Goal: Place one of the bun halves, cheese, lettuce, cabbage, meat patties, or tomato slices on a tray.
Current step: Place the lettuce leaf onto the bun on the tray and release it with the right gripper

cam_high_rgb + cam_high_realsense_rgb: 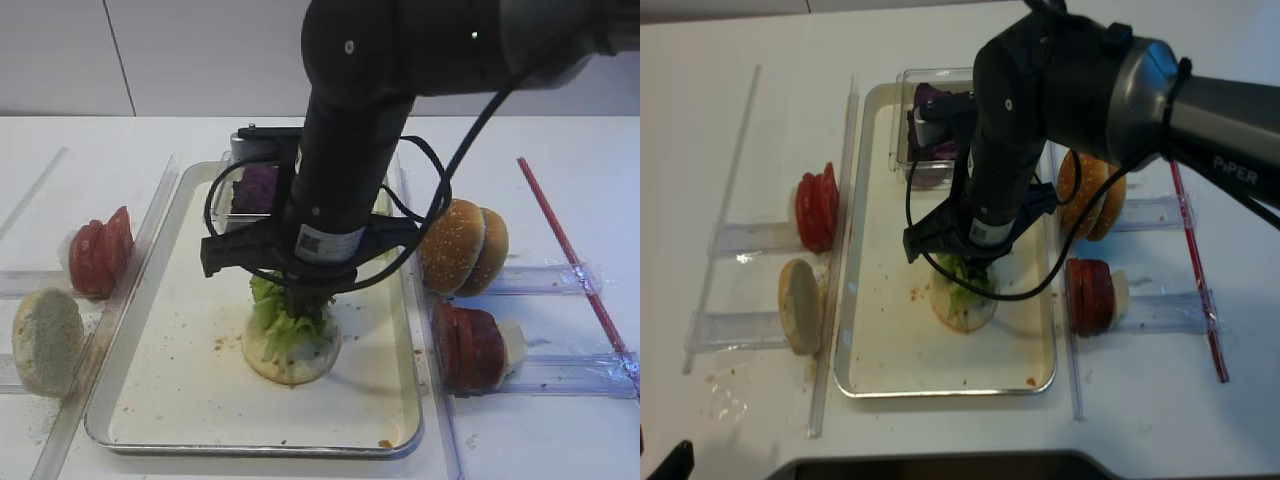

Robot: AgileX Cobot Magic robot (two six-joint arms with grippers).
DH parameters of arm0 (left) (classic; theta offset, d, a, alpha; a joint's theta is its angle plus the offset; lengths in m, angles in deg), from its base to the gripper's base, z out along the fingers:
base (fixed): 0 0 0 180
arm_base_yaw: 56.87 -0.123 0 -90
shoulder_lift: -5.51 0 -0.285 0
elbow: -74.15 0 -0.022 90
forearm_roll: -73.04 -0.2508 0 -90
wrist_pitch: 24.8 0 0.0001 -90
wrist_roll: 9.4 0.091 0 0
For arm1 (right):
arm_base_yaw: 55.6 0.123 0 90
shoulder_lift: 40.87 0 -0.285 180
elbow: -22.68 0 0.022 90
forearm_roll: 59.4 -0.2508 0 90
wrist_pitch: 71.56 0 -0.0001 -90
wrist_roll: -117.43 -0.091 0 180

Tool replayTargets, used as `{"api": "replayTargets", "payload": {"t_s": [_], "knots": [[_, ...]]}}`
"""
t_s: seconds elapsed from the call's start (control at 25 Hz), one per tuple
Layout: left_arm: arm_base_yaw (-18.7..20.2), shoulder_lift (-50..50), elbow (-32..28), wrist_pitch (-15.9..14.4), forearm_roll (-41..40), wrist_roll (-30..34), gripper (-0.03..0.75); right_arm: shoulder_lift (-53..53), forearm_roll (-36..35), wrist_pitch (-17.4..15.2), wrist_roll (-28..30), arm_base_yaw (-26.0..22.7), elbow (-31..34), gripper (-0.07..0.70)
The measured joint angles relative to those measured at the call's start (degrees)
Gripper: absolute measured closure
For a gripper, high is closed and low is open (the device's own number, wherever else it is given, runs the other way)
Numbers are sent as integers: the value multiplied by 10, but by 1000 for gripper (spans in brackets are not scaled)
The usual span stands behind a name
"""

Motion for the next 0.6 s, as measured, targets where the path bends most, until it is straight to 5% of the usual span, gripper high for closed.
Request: {"api": "replayTargets", "payload": {"t_s": [0.28,0.6], "knots": [[0,0,0,0,0,0,376,-21,-7,3,0,0,0,534],[0,0,0,0,0,0,376,-21,-9,6,0,0,0,271]]}}
